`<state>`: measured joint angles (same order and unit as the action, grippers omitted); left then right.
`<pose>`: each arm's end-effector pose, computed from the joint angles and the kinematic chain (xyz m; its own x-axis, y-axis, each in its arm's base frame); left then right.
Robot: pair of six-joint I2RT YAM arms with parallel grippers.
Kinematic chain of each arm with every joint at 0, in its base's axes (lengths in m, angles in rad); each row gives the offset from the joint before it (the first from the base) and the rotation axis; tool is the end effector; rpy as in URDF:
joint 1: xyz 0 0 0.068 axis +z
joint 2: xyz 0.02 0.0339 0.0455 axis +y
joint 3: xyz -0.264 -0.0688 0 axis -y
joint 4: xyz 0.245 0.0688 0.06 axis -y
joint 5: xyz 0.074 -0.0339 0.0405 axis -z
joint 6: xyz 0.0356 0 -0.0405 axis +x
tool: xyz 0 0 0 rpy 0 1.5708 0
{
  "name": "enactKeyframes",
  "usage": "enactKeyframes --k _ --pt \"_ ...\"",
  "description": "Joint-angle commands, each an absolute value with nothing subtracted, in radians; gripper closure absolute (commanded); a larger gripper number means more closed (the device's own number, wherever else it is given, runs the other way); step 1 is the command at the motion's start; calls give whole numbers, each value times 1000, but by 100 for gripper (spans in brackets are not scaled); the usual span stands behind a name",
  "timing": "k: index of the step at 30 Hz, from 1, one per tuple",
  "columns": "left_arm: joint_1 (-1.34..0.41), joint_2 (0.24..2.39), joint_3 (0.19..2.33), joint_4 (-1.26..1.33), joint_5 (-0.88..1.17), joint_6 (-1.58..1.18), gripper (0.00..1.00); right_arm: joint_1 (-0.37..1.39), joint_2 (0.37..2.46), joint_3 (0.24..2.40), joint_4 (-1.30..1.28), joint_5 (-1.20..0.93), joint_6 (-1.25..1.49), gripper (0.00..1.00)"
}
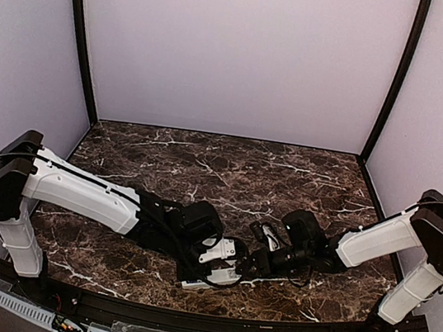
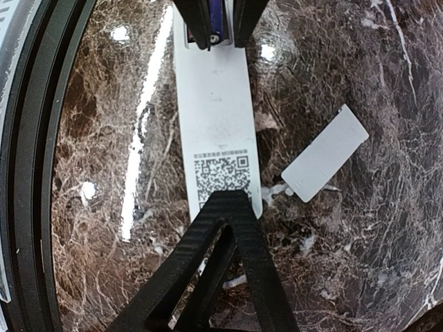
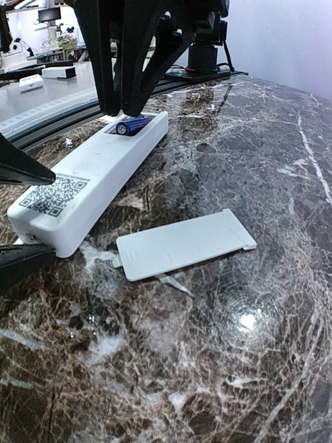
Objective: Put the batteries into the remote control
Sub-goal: Place the battery in the battery compartment.
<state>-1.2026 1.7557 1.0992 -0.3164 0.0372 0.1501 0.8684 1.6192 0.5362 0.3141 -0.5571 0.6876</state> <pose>0.1287 -0.3372 0.1804 -0.1536 0.8133 -0.5612 0.9738 0.2210 0.0538 0.1636 0.2224 0.1164 -0.9142 -0.2462 -0.3220 -0.4053 0.5365 0.7402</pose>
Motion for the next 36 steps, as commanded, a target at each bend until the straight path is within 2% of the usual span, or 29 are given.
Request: enactKeyframes --k 1,12,21,36 --pt "-1207 1775 1118 -360 38 161 88 886 1627 525 356 -561 684 71" --pt "-1207 1795 1112 -387 28 160 91 890 1636 516 363 -557 686 71" --pt "-1207 1772 1074 -384 64 155 100 890 1634 520 355 -552 684 72" --pt "-1207 1723 1084 -379 41 152 89 889 1631 523 352 -552 683 72"
